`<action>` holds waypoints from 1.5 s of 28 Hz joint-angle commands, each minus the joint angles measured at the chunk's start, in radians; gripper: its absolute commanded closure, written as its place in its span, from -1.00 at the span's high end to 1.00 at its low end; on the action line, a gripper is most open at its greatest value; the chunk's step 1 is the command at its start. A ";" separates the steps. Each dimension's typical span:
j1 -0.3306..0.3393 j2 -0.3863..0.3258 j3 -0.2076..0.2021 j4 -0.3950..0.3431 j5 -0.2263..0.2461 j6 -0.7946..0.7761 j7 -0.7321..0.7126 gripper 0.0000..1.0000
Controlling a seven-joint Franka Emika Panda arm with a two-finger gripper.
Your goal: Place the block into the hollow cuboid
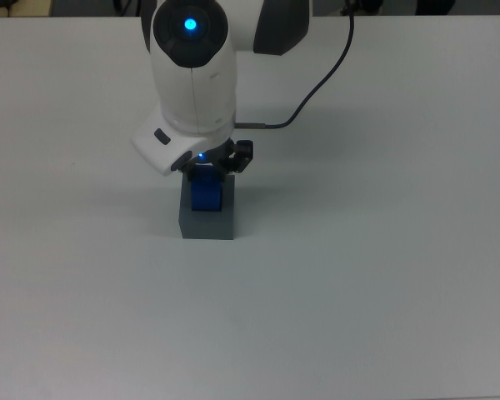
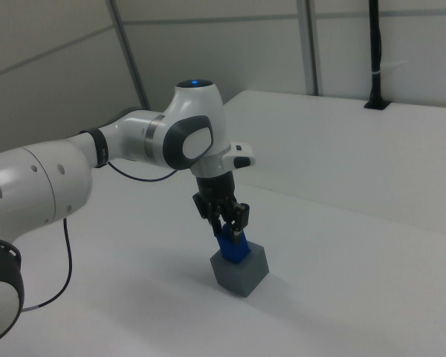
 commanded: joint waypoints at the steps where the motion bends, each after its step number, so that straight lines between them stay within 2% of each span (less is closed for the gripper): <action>1: 0.015 0.015 -0.022 0.016 -0.010 -0.016 -0.029 0.11; 2: 0.015 0.015 -0.022 0.016 -0.010 -0.016 -0.029 0.13; 3: 0.015 0.016 -0.022 0.016 -0.010 -0.016 -0.029 0.29; 4: 0.014 0.016 -0.022 0.016 -0.010 -0.016 -0.029 0.50; 5: 0.014 0.016 -0.022 0.016 -0.012 -0.014 -0.029 0.86; 6: 0.014 0.016 -0.022 0.016 -0.012 -0.014 -0.029 1.00; 11: 0.015 0.007 -0.019 0.016 -0.014 -0.017 -0.024 1.00; 14: 0.015 -0.027 -0.013 0.015 -0.014 -0.022 -0.020 1.00; 16: 0.015 -0.083 -0.007 -0.008 -0.012 -0.030 -0.016 1.00; 20: 0.015 -0.192 -0.004 -0.097 -0.012 -0.030 -0.015 1.00; 21: 0.015 -0.246 -0.001 -0.134 -0.012 -0.033 -0.013 1.00; 24: 0.014 -0.330 0.000 -0.191 -0.010 -0.042 -0.012 1.00; 32: -0.023 -0.578 0.000 -0.364 -0.010 -0.100 -0.015 1.00; 36: -0.023 -0.633 0.000 -0.406 -0.012 -0.102 -0.015 1.00; 42: -0.023 -0.639 0.001 -0.399 -0.012 -0.137 -0.012 1.00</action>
